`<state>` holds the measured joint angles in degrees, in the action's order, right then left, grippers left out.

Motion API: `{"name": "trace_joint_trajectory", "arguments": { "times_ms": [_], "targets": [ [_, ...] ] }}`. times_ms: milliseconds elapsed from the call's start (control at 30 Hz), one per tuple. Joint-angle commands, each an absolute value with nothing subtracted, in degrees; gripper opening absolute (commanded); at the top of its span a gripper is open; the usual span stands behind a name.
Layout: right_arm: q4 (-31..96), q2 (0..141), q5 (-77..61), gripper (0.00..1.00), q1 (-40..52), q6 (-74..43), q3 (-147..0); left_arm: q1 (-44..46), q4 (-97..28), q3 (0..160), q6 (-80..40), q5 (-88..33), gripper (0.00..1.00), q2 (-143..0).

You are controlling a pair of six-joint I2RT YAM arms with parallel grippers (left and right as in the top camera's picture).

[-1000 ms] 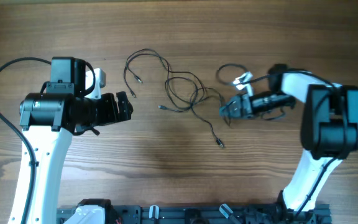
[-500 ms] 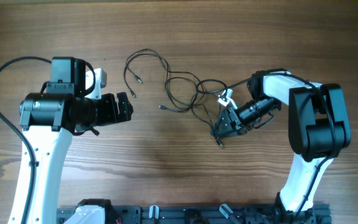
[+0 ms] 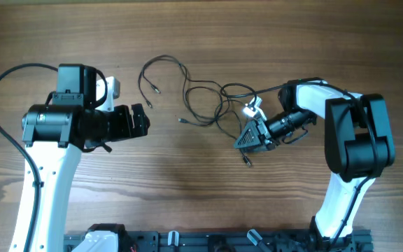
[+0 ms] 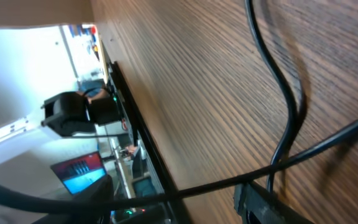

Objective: Untangle cables

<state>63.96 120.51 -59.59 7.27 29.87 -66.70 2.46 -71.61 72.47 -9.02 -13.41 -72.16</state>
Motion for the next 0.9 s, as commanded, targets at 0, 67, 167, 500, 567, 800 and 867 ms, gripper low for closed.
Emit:
{"name": "trace_joint_trajectory", "arguments": {
  "times_ms": [0,67,167,500,567,800,867],
  "targets": [
    [53.8,120.4,-61.8,0.57,9.5,28.8,-67.0,2.1,-71.4,72.2,-7.7,-14.1,1.00,-71.8],
    [46.2,120.4,-61.8,0.57,11.5,23.3,-67.0,2.1,-71.4,72.2,-7.7,-14.1,1.00,-71.8],
    [37.8,120.4,-61.0,0.58,14.5,14.0,-67.0,2.1,-71.4,72.2,-7.7,-14.1,1.00,-71.8],
    [35.2,120.4,-27.4,0.36,20.2,-7.5,-67.0,2.1,-71.4,72.2,-7.6,-14.1,1.00,-71.8],
    [36.3,119.7,-27.0,0.37,19.8,-7.5,-67.1,2.1,-71.4,72.2,-7.6,-14.1,1.00,-71.8],
    [38.8,98.3,-24.3,0.46,20.1,-7.7,-67.2,2.1,-71.4,72.2,-7.6,-14.1,1.00,-71.8],
    [41.0,91.7,-23.4,0.52,20.1,-7.7,-67.2,2.1,-71.4,72.2,-7.4,-14.1,1.00,-71.8]
  ]
}}
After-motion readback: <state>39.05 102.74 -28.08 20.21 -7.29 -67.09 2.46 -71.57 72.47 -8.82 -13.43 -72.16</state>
